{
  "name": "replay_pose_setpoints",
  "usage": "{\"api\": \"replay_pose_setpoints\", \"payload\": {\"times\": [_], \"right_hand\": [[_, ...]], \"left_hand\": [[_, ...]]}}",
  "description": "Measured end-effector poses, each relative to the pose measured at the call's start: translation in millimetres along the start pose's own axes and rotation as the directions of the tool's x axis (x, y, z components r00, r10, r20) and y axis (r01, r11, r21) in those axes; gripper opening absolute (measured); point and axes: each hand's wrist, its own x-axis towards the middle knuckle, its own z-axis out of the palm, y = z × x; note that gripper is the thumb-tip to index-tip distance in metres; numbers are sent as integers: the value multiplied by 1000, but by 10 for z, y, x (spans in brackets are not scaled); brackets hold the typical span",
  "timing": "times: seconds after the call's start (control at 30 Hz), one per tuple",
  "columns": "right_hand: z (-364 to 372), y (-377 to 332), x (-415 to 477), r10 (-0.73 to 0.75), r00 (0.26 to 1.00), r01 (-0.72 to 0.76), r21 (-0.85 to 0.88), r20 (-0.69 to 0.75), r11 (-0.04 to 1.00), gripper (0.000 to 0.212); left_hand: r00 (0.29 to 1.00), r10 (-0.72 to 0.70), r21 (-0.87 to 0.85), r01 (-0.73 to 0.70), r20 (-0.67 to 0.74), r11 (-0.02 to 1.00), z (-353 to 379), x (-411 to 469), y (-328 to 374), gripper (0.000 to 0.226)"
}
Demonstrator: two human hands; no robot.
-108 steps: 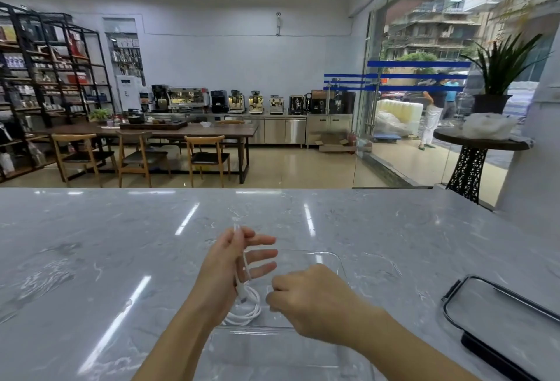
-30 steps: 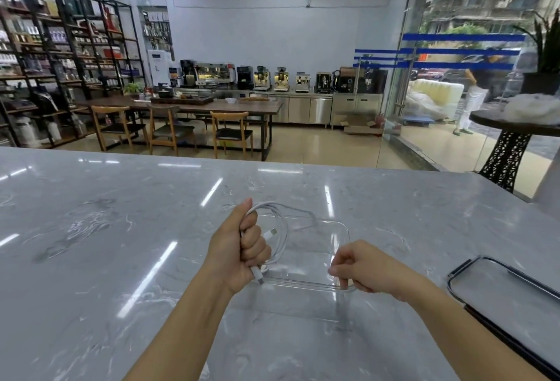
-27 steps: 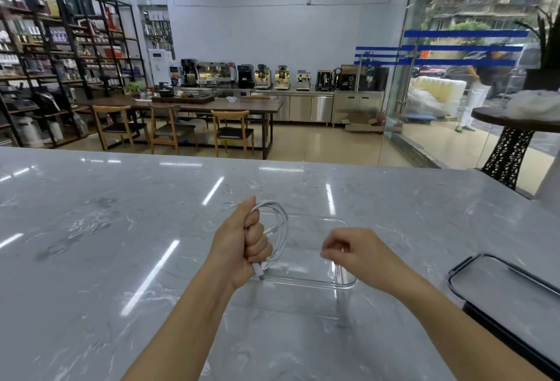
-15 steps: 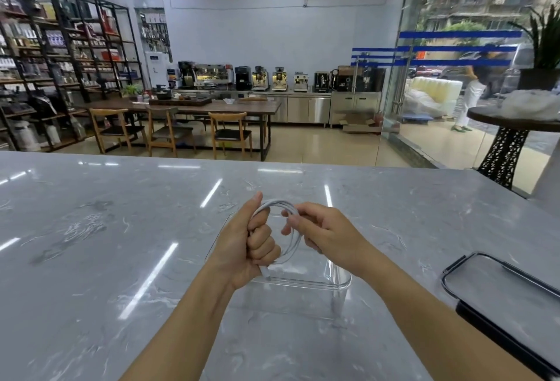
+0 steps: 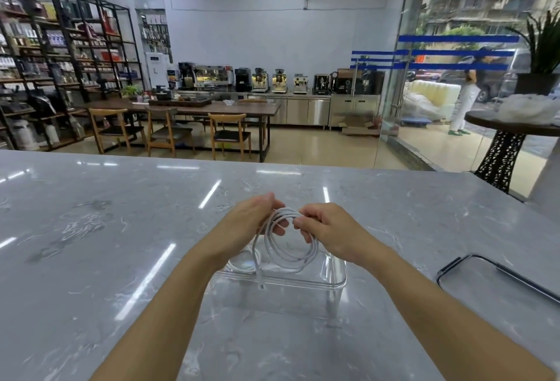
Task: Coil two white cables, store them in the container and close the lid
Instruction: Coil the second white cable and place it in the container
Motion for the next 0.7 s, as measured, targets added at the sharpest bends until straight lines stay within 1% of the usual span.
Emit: {"api": "replay_pose_setpoints", "payload": {"times": [0.03, 0.07, 0.13, 0.17, 0.23, 0.27, 0.37, 0.4, 0.47, 0.5, 0.53, 0.6, 0.7], "right_hand": [[-2, -6, -5, -5, 1000, 5, -6, 1, 1000, 31], [-7, -12, -10, -9, 1000, 9, -5, 1, 1000, 32], [-24, -14, -20, -31, 1000, 31, 22, 0, 999, 30], [-33, -16, -25, -40, 999, 40, 44, 3, 998, 26], [-63, -6, -42, -35, 999, 34, 70, 12, 997, 19], [-84, 16, -49, -17, 999, 14, 98, 29, 995, 18], [-152, 117, -84, 74, 988, -107, 261, 134, 959, 12], [-166, 157, -95, 93, 987, -124, 251, 132, 960, 10], [-184, 218, -112, 116, 990, -126, 137, 79, 983, 12], [-189, 227, -121, 119, 991, -126, 111, 67, 986, 14], [-196, 231, -129, 120, 990, -129, 133, 70, 983, 15], [-222, 211, -145, 98, 993, -112, 259, 63, 959, 16], [-271, 147, -146, 46, 999, -35, 469, -12, 882, 14]], "left_hand": [[999, 2, 70, -5, 44, 998, 4, 16, 36, 42], [997, 0, 85, -7, 81, 996, 18, 32, 50, 41], [994, -31, -10, 32, 107, 999, 56, 49, 48, 34], [996, -36, -51, 40, 87, 998, 73, 57, 36, 30], [999, -36, -64, 36, -1, 997, 112, 68, 18, 26], [998, -25, -54, 22, -51, 998, 127, 76, 9, 25], [981, 35, 5, -35, -193, 999, 127, 107, -5, 25], [973, 54, 20, -51, -222, 998, 115, 114, -10, 25], [965, 84, 53, -73, -249, 996, 100, 124, -20, 26], [963, 94, 63, -81, -251, 995, 101, 130, -30, 26], [963, 97, 66, -83, -251, 994, 112, 135, -42, 26], [965, 74, 77, -56, -252, 995, 146, 143, -69, 26], [963, 39, 139, -1, -267, 990, 199, 179, -151, 26]]}}
